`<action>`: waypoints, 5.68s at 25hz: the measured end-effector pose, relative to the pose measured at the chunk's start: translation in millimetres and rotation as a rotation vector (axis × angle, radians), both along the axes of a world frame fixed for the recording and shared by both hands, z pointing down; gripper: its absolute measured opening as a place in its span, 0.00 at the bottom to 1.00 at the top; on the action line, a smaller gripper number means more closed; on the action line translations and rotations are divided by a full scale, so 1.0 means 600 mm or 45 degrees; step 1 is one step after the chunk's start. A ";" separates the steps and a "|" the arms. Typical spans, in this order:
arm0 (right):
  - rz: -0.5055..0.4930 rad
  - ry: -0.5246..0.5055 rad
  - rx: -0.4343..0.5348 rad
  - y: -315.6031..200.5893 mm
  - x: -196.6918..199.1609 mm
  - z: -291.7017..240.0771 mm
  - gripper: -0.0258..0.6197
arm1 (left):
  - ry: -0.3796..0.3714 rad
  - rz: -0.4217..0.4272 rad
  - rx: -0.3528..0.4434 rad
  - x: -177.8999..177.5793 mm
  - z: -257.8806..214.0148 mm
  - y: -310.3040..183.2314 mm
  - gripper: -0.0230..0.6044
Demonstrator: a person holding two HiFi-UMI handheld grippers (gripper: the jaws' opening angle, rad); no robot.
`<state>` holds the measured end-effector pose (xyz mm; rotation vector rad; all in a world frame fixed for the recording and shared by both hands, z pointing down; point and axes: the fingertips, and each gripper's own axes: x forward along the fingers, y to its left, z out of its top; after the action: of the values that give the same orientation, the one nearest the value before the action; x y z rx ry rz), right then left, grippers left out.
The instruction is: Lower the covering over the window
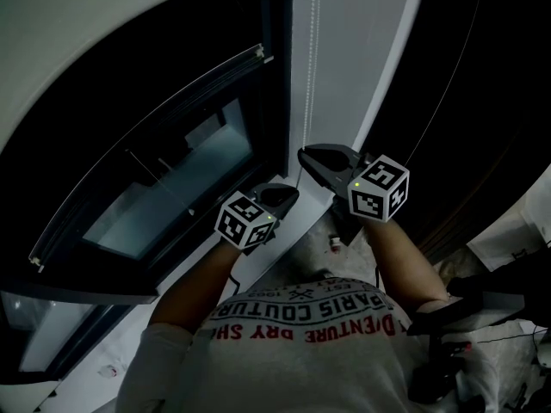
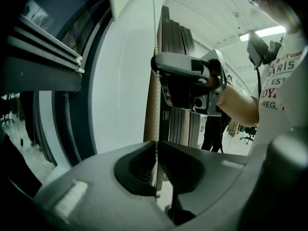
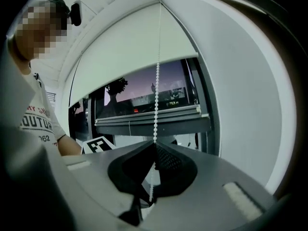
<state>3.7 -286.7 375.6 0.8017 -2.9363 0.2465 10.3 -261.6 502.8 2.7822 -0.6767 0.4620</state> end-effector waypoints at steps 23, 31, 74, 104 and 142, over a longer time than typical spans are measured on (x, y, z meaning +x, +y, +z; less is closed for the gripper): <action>0.033 0.086 -0.198 0.021 -0.012 0.181 0.05 | -0.094 -0.054 -0.148 -0.029 0.168 0.039 0.08; 0.040 0.091 -0.196 0.018 -0.016 0.180 0.05 | 0.178 -0.098 0.014 -0.068 -0.051 -0.029 0.14; -0.012 0.126 -0.431 0.084 -0.007 0.272 0.05 | 0.255 -0.022 0.249 0.011 -0.262 -0.059 0.05; -0.122 0.339 -0.369 0.066 0.025 0.259 0.24 | 0.062 -0.084 -0.045 -0.020 0.001 -0.044 0.05; -0.044 0.035 0.146 -0.059 -0.068 -0.122 0.05 | 0.012 -0.067 -0.021 -0.040 0.013 -0.031 0.05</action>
<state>-37.3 -322.2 302.6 0.7606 -2.9580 0.0651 -13.7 -280.3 510.9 2.7424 -0.7386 0.4420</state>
